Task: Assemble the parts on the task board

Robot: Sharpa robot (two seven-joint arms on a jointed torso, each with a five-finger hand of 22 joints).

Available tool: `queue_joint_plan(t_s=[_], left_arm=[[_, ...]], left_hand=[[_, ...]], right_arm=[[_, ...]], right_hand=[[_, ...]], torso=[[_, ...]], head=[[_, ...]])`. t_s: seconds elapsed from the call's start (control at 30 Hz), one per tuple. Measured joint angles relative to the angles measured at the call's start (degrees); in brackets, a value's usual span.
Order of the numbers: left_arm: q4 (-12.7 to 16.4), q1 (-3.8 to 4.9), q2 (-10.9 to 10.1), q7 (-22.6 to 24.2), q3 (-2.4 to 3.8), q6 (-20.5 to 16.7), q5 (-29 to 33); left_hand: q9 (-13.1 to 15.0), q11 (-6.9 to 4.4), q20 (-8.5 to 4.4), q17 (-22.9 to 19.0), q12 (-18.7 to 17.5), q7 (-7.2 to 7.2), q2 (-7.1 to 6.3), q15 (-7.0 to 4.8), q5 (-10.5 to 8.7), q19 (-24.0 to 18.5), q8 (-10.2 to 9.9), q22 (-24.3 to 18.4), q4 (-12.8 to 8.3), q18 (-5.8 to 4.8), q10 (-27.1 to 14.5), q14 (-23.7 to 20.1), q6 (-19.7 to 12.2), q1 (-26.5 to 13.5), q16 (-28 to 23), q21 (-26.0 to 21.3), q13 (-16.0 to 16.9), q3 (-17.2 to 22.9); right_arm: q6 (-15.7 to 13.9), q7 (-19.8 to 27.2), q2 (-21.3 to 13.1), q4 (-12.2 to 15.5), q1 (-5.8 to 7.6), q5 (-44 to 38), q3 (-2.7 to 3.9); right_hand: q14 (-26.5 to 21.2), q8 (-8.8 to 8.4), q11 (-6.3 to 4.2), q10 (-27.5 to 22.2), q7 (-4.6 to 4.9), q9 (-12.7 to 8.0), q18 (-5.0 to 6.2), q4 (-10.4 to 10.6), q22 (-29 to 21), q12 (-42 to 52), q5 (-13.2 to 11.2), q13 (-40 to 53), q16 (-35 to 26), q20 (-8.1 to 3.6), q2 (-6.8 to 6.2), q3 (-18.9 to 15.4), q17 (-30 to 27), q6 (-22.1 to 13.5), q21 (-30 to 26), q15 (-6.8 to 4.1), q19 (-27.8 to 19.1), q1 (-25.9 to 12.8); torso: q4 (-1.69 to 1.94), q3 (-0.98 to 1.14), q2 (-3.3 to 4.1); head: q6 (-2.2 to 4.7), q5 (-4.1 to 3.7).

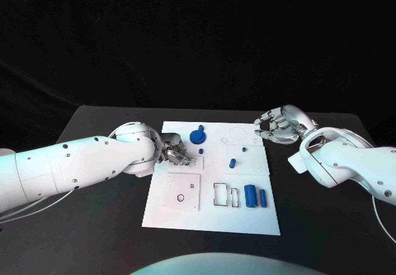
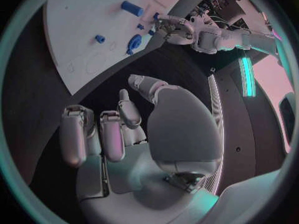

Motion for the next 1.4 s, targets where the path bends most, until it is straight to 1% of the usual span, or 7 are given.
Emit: queue_joint_plan(t_s=[0.27,0.63,0.73,0.87,1.03,1.2,1.4], left_arm=[[0.4,0.99,-0.6,-0.1,1.43,0.1,1.4],[0.3,2.81,-0.9,-0.1,2.59,0.6,4.1],[-0.4,3.24,-1.1,-0.1,2.89,0.9,4.7],[-1.4,3.61,-1.2,-0.1,3.06,1.3,5.3],[-2.9,3.76,-1.0,-0.1,3.1,2.2,5.7],[-6.3,3.8,0.1,-0.1,3.11,2.8,6.0],[-10.3,3.83,1.9,-0.1,3.08,3.3,6.1]], left_hand=[[0.0,0.0,0.0,0.0,0.0,0.0,0.0,0.0,0.0,0.0,0.0,0.0,0.0,0.0,0.0,0.0,0.0,0.0,0.0,0.0,0.1,-1.6],[0.0,0.0,0.0,0.0,0.0,0.0,0.01,0.0,0.0,0.0,0.0,0.0,-0.1,0.0,0.0,0.0,0.0,0.0,0.0,0.0,0.1,-2.3],[0.0,0.0,0.0,0.0,-0.2,0.01,0.97,0.0,0.0,0.0,-0.1,0.0,-0.2,0.0,-0.2,0.0,0.0,1.0,0.0,0.0,-0.5,-2.5],[-0.1,0.11,0.0,0.0,-0.7,0.01,2.08,0.0,0.22,0.0,-0.3,-0.3,-0.3,0.0,-1.0,0.0,0.0,3.5,0.0,0.0,-1.2,-2.3],[-0.1,0.1,0.0,0.0,-0.8,0.23,2.17,0.0,0.22,0.0,-0.6,-0.5,-0.5,0.0,-1.2,0.0,-0.2,4.0,0.0,-0.2,-1.6,-2.2],[-0.2,0.52,0.0,0.0,-1.4,0.53,1.76,0.0,0.22,0.0,-0.9,-0.6,0.0,0.0,-2.0,0.0,-0.5,4.0,0.0,-0.2,-2.4,-3.5],[-0.6,0.71,0.0,0.0,-1.7,0.69,0.9,0.0,-0.04,0.0,-1.7,-0.7,0.2,0.0,-2.6,0.0,-1.2,3.2,0.0,-0.5,-3.0,-6.0]], right_arm=[[0.0,0.0,0.2,-0.2,-0.05,0.0,0.0],[0.0,0.0,0.4,-0.5,-0.12,0.0,0.0],[0.0,0.0,0.4,-0.6,-0.13,0.0,0.0],[0.0,0.0,0.4,-0.6,-0.15,0.0,0.0],[0.0,0.0,0.4,-0.7,-0.18,0.0,0.0],[0.0,0.0,0.5,-0.7,-0.22,0.0,0.0],[0.0,0.0,0.6,-0.8,-0.29,0.0,0.0]], right_hand=[[0.0,0.0,0.0,0.0,-0.21,0.0,0.0,0.0,0.0,0.0,0.0,-0.1,0.0,0.0,0.0,0.0,0.0,-0.2,0.0,0.0,0.0,0.0],[0.0,0.0,0.0,0.0,-0.02,0.0,0.0,0.0,0.0,0.0,0.0,-0.1,0.0,0.0,0.0,0.0,0.0,-0.4,0.0,0.0,0.0,0.0],[0.0,0.0,0.0,0.0,-0.02,0.0,0.01,0.0,0.0,0.0,0.0,-0.1,0.0,0.0,0.0,0.0,0.0,-0.4,0.0,0.0,0.0,0.0],[0.0,0.0,0.0,0.0,-0.02,0.0,0.0,0.0,0.0,0.0,0.0,-0.1,0.0,0.0,0.0,0.0,0.0,-0.4,0.0,0.0,0.0,0.0],[0.0,0.0,0.0,0.0,-0.02,0.0,0.0,0.0,0.0,0.0,0.0,-0.1,0.0,0.0,0.0,0.0,0.0,-0.4,0.0,0.0,0.0,0.0],[0.0,0.0,0.0,0.0,-0.02,0.0,0.0,0.0,0.0,0.0,0.0,-0.1,0.0,0.0,0.0,0.0,0.0,-0.4,0.0,0.0,0.0,0.0],[0.0,0.0,0.0,0.0,-0.02,0.0,0.0,0.0,0.0,0.0,0.0,-0.1,0.0,0.0,0.0,0.0,0.0,-0.4,0.0,0.0,0.0,0.0]], torso=[[0.0,0.0,0.0],[0.03,0.02,-0.02],[0.06,0.02,-0.05],[0.07,0.03,-0.05],[0.09,0.03,-0.08],[0.23,0.02,-0.1],[0.13,-0.02,-0.09]], head=[[0.11,-0.05],[0.31,0.07],[0.4,0.09],[0.59,0.09],[0.82,0.04],[1.01,0.09],[1.29,0.4]])
